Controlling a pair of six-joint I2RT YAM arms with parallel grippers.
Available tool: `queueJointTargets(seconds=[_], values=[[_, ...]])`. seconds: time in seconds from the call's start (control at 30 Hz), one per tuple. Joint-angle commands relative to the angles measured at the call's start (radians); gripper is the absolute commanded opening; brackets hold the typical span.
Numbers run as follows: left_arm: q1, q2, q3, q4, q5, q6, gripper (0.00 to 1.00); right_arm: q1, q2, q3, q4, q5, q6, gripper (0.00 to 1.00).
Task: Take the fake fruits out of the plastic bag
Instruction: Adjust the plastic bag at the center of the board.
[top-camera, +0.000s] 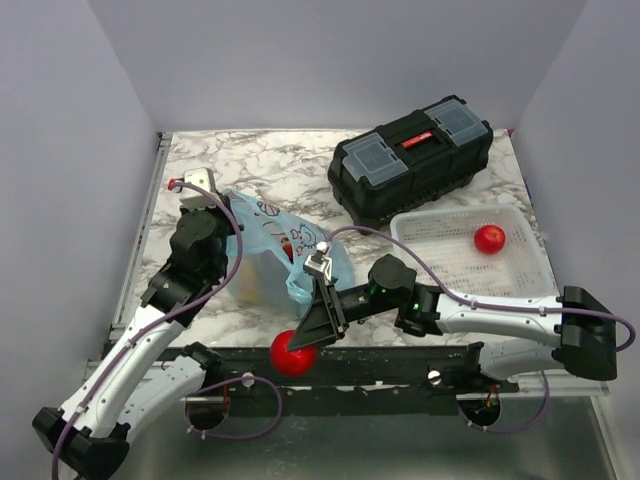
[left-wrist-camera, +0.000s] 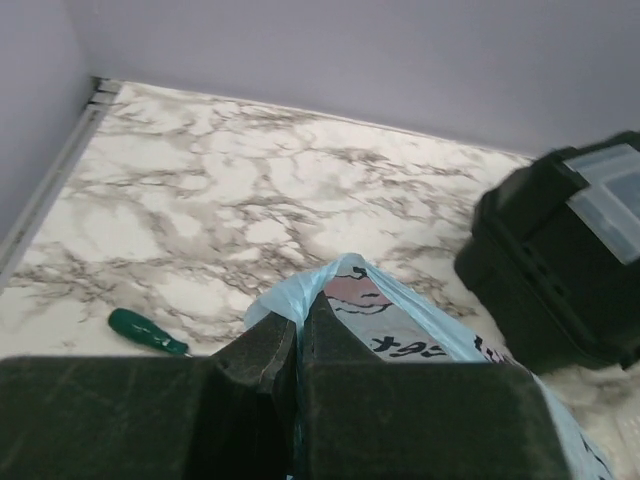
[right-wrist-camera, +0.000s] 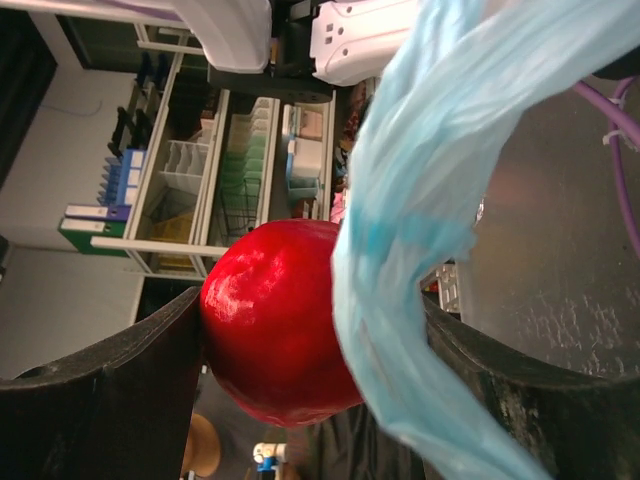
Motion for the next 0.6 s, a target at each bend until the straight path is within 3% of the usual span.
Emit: queueJointTargets(seconds=[0.0, 0.17, 0.3, 0.43, 0.57], values=[[0.143, 0.031, 0.06, 0.082, -0.028, -0.032, 0.0, 0.005, -0.002, -0.012, -0.048, -0.017, -0.019, 0.01], [0.237, 0.113, 0.147, 0.076, 0.033, -0.017, 0.0, 0.004, 0.014, -0.034, 0.064, -0.087, 0.02, 0.01], [0.252, 0.146, 0.151, 0.121, 0.167, -0.004, 0.0, 0.004, 0.001, 0.021, -0.066, -0.099, -0.077, 0.01], [0.255, 0.161, 0.148, 0.1, 0.177, -0.017, 0.0, 0.003, -0.005, 0.041, -0.134, -0.108, -0.124, 0.01], [0.256, 0.112, 0.147, 0.018, 0.211, -0.014, 0.0, -0.014, -0.06, 0.093, -0.404, 0.019, -0.284, 0.01]])
